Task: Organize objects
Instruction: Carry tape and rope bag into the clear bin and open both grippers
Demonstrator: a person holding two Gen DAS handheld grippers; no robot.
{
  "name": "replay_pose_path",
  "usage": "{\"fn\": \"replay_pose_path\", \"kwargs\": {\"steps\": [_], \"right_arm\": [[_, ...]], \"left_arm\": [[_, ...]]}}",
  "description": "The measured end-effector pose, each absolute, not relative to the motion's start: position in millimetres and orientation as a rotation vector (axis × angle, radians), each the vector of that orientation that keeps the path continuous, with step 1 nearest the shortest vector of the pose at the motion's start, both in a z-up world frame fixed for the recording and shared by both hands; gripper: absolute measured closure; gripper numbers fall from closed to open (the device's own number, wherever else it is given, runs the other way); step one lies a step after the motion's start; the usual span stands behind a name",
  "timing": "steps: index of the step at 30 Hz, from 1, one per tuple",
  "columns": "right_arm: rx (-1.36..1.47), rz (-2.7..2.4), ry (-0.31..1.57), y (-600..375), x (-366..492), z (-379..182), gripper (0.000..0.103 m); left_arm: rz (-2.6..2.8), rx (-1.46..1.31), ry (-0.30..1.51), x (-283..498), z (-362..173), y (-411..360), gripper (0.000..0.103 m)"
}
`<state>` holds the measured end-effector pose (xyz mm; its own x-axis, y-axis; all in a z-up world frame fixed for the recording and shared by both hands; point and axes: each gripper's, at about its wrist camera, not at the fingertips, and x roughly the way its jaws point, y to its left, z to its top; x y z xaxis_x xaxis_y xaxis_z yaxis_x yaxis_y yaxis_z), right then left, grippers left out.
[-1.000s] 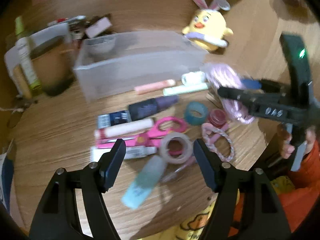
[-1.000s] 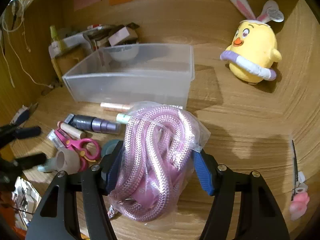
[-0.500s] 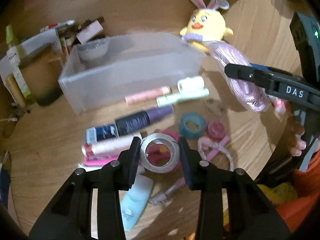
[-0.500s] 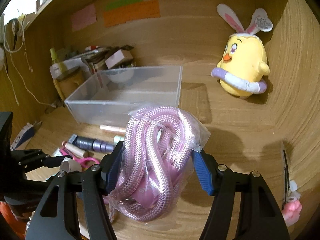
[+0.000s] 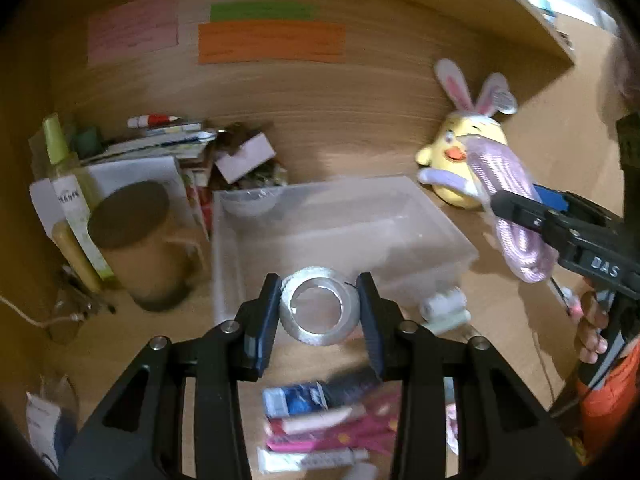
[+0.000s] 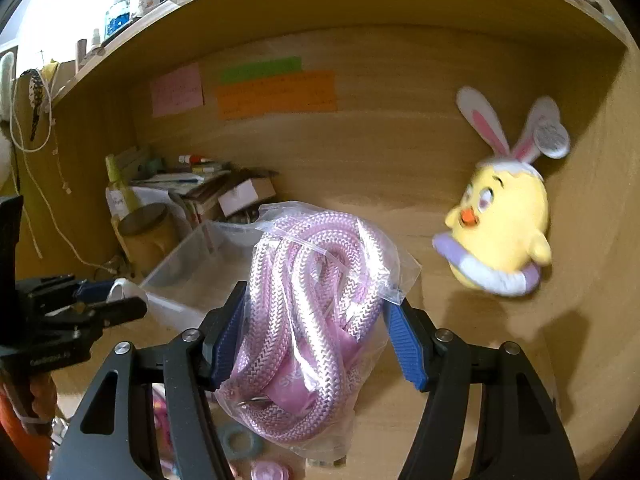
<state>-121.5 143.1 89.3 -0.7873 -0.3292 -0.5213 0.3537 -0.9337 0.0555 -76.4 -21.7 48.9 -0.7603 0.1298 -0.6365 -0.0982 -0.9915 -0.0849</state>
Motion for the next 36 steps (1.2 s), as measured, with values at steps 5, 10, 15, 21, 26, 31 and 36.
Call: {"fn": "replay_pose_path", "kwargs": {"steps": [5,10,15,21,26,31,36], "right_arm": [[0.798,-2.616,0.097,122,-152,86,0.041],[0.862,-2.594,0.164,103,-178,67,0.041],[0.954,-2.566,0.224,88,-202,43,0.041],[1.04,-2.541,0.278,78,-224,19,0.041],[1.112,-2.499,0.287,75,-233,2,0.042],[1.148,-2.456,0.29,75,-231,1,0.041],[1.132,-2.467,0.295,78,-221,8,0.041]], "left_arm": [[2.827,-1.118,-0.083,-112,37,-34,0.065],[2.798,-1.209,-0.075,-137,20,-36,0.065],[2.77,-1.265,-0.072,-158,7,-35,0.065],[2.733,-1.305,-0.033,-170,-5,-27,0.065],[2.741,-1.289,0.025,-168,-5,-21,0.065],[2.735,-1.301,0.04,-171,-5,-18,0.056],[2.756,-1.272,0.019,-162,1,-17,0.039]]}}
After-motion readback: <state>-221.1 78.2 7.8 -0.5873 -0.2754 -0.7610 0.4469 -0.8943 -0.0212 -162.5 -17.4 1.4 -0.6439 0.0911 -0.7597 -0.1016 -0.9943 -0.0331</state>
